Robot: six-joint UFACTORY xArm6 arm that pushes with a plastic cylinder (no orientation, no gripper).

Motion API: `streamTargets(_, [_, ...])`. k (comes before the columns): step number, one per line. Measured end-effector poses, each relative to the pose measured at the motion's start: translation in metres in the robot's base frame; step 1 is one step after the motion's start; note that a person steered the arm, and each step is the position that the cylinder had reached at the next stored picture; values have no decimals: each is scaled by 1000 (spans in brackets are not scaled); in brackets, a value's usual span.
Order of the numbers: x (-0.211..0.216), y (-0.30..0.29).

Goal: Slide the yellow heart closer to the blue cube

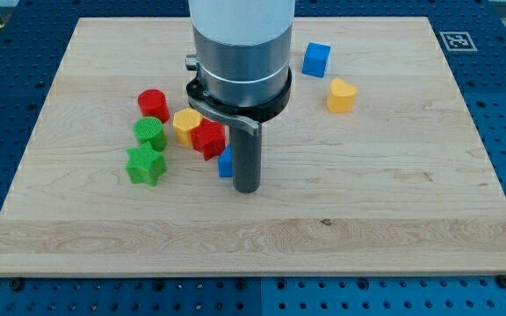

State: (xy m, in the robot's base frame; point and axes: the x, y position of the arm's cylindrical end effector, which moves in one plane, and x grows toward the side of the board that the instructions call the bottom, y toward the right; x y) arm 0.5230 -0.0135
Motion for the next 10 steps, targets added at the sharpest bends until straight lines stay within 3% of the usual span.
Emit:
streamTargets(1, [1, 1])
streamTargets(3, [0, 61])
streamTargets(5, [-56, 113])
streamTargets(8, [-147, 139])
streamTargets(10, [-167, 180])
